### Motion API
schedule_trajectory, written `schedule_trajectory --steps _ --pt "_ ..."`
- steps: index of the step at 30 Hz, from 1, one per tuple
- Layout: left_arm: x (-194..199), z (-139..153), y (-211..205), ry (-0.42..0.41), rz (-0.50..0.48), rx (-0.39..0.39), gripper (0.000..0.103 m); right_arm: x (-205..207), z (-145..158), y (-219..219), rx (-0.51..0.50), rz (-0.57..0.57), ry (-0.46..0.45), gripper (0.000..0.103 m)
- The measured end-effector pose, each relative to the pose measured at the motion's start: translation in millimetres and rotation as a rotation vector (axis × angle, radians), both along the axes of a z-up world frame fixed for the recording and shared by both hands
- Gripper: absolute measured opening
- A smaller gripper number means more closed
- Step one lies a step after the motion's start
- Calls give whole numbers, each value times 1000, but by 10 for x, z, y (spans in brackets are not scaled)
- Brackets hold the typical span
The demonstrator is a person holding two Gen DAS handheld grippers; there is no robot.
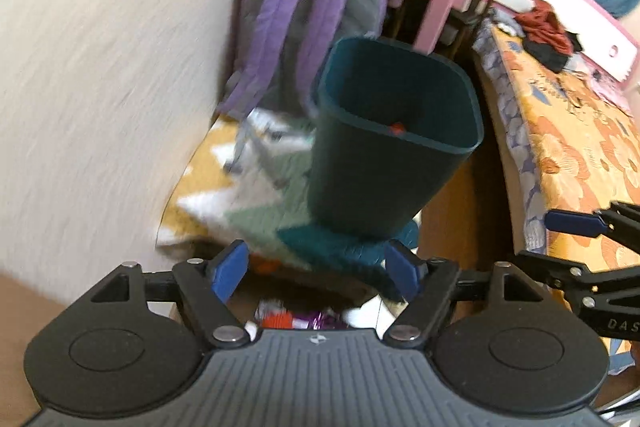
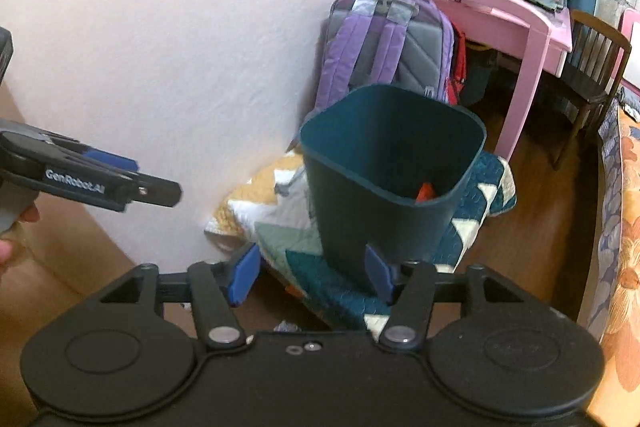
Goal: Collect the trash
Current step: 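Move both grippers back down toward the remaining trash pile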
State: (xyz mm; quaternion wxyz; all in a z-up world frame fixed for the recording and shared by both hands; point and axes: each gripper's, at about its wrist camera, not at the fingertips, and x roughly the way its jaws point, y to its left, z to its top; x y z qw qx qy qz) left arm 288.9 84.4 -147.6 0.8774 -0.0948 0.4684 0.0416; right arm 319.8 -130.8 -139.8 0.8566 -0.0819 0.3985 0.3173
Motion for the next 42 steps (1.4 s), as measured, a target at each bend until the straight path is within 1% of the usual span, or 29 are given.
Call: schedule_trajectory --steps 3,4,5,8,11,13,16,21,24,27,31,32,33,35,39,42 --pt "-129 -230 121 15 54 11 81 -121 -190 20 -16 8 10 65" --pt "-162 -311 142 24 66 19 81 -157 -258 29 -31 15 19 68" --pt "-177 -405 169 38 76 15 81 -193 -341 40 -37 19 23 72" --pt "-239 -705 229 65 100 -15 81 -284 -627 63 -49 18 44 76" --pt "-303 -1028 248 83 107 -15 81 -378 -918 101 -78 31 48 82" --pt "-359 -1246 245 97 109 -17 82 -450 -1137 134 -98 45 60 84" --pt "-417 -1621 267 126 104 -32 82 -539 -1506 181 -118 67 109 85" --pt "-463 -2238 313 149 104 -49 85 -612 -2052 277 -140 105 163 86" --pt "-470 -2685 357 176 106 -47 86 -562 -2394 353 -141 111 190 87" --pt "-427 -3193 420 212 117 -51 86 -465 -2758 434 -141 106 207 87" --pt "-339 -3906 479 248 122 4 86 -322 -3251 548 -145 95 198 87" --pt "-320 -4100 505 259 129 1 86 -285 -3390 584 -145 97 202 87" --pt "-307 -4263 525 267 140 -22 86 -244 -3539 627 -146 96 211 87" --pt "-280 -4626 565 287 152 -24 86 -176 -3813 710 -140 95 226 87" --pt "-240 -5239 600 305 141 11 86 -70 -4353 931 -143 99 229 87" --pt "-205 -5660 647 308 143 50 86 40 -4746 1082 -128 80 260 86"
